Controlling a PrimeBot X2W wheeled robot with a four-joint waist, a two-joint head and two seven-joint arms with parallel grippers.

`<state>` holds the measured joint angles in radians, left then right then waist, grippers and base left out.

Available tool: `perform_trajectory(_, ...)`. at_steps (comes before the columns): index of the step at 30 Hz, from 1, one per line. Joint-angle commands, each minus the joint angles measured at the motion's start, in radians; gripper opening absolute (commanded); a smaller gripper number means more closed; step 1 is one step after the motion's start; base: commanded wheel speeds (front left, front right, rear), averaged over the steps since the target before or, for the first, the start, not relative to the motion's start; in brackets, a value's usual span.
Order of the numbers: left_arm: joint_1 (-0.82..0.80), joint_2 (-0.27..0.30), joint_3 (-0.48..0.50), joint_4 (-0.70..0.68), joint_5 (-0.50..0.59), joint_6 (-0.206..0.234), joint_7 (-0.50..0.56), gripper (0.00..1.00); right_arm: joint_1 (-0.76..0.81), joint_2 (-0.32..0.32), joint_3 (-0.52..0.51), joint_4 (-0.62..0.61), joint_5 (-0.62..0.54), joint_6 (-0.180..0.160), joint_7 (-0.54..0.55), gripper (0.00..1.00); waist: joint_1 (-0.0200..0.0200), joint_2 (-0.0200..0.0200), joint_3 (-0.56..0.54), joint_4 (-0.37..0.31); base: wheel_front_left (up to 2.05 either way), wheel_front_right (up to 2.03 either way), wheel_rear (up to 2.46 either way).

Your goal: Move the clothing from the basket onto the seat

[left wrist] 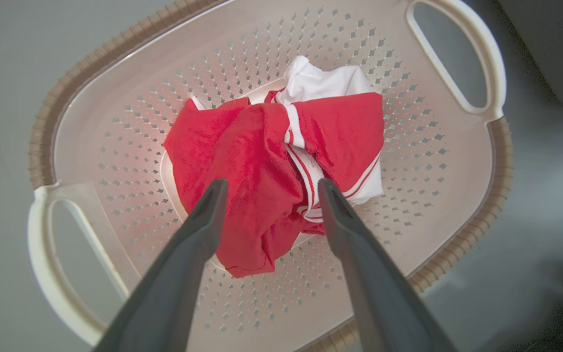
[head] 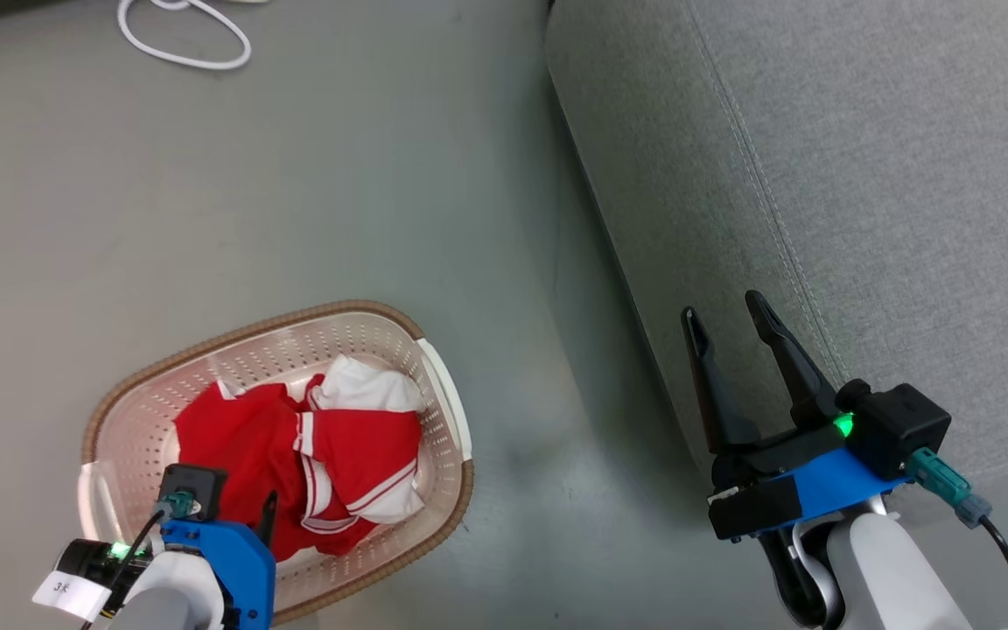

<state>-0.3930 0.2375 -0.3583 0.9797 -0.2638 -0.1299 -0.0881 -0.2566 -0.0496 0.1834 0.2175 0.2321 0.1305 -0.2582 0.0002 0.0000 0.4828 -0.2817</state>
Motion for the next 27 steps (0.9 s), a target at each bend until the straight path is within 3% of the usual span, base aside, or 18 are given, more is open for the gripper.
perform_trajectory(1,-0.033,0.023,-0.01,0.021,-0.006,0.0,0.013,1.0,-0.025,-0.001,0.005,-0.008,0.018,0.0,-0.006,1.0,-0.0002,0.0,0.087,-0.063,0.0,0.0,0.0)
perform_trajectory(12,-0.117,0.083,-0.107,0.099,0.013,0.014,0.087,1.0,-0.046,-0.001,0.012,-0.056,0.074,0.0,-0.008,1.0,-0.0002,0.0,0.203,-0.105,0.0,0.0,0.0)
perform_trajectory(24,-0.198,0.085,-0.127,0.179,0.043,0.147,0.132,1.0,-0.036,-0.002,0.002,-0.077,0.063,0.0,-0.008,1.0,-0.0002,0.0,0.251,-0.104,0.0,0.0,0.0)
perform_trajectory(25,-0.205,0.085,-0.128,0.183,0.043,0.15,0.134,0.76,-0.036,-0.002,0.002,-0.078,0.063,0.0,-0.008,1.0,-0.0002,0.0,0.253,-0.103,0.0,0.0,0.0)
perform_trajectory(26,-0.212,0.086,-0.129,0.185,0.044,0.153,0.129,0.22,-0.036,-0.002,0.001,-0.077,0.062,0.0,-0.008,1.0,-0.0002,0.0,0.254,-0.101,0.0,0.0,0.0)
perform_trajectory(27,-0.217,0.085,-0.129,0.186,0.042,0.154,0.123,0.0,-0.036,-0.002,0.001,-0.077,0.062,0.0,-0.008,1.0,-0.0002,0.0,0.255,-0.099,0.0,0.0,0.0)
